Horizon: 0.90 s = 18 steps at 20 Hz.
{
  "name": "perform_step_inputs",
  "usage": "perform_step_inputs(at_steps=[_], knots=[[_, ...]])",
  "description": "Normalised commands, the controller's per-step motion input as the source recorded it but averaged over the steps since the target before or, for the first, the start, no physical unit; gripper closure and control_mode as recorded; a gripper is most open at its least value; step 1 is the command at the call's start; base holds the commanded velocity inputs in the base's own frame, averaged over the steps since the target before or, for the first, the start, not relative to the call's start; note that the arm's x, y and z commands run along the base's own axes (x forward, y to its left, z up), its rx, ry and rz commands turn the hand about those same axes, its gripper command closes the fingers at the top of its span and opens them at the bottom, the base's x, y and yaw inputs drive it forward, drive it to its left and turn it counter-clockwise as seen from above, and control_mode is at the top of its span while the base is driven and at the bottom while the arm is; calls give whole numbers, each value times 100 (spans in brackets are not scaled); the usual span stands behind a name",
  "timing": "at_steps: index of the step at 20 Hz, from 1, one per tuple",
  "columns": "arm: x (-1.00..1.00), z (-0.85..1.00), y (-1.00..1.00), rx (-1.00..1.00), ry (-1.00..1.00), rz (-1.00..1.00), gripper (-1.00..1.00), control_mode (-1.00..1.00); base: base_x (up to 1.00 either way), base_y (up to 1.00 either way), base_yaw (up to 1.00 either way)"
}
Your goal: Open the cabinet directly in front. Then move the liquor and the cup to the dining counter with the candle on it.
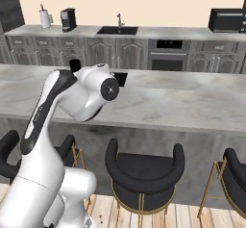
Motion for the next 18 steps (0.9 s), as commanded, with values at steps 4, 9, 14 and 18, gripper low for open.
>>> perform_step_inputs(at_steps=[4,9,14,18], knots=[[69,-2,-8,5,18,-4,100,-100,0,0,0],[73,-14,-14,6,18,-3,100,-100,0,0,0],[65,-21,-28,5,7,-1,100,-100,0,0,0],[57,-31,-28,0,0,0,100,-100,0,0,0]])
